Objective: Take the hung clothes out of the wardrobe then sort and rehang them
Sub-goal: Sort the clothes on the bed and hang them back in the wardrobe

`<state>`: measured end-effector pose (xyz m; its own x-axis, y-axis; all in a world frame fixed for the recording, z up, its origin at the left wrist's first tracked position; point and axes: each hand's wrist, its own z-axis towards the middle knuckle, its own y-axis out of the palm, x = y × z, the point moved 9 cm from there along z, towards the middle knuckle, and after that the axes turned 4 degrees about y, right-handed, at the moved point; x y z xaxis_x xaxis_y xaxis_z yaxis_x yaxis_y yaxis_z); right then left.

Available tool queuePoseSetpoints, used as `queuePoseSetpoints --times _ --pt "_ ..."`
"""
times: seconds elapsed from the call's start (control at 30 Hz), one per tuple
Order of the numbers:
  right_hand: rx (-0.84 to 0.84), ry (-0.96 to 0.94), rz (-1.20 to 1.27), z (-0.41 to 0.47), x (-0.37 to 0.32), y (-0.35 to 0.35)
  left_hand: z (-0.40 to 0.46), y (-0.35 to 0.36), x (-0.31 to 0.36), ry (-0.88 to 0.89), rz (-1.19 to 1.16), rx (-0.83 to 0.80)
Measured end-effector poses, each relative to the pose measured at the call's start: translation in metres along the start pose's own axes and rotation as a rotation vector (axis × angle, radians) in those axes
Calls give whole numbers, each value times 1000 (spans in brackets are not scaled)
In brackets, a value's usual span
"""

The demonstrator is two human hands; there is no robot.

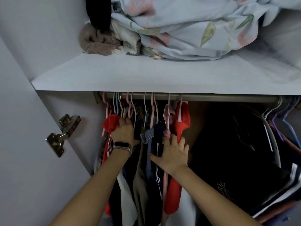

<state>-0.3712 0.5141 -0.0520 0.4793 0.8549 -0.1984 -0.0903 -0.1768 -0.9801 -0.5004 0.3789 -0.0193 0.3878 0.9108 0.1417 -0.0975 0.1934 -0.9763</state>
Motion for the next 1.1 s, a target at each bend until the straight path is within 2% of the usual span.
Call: queuePoseSetpoints --times 0.17,0.3,0.47,0.6,0.67,0.9,1.0,1.1 --pt "-40 -36 1 1 -2 4 -1 -11 -11 0 -71 28" --pt "-12 -58 23 1 1 3 -12 -24 -16 27 -292 228" --pt "-26 -67 25 0 3 5 -1 -10 -13 -19 -158 76" --pt "-35 -71 63 -3 8 6 24 -8 -16 -53 -298 102" --pt "-37 -67 75 -4 9 5 30 -3 -14 -16 -359 107" --pt "-45 -95 101 -6 4 9 25 -4 -15 33 -416 138" --pt "24 -138 216 -9 11 1 -13 -13 -6 23 -551 213" --pt "207 -167 433 -21 30 -13 -57 -3 6 53 -662 260"
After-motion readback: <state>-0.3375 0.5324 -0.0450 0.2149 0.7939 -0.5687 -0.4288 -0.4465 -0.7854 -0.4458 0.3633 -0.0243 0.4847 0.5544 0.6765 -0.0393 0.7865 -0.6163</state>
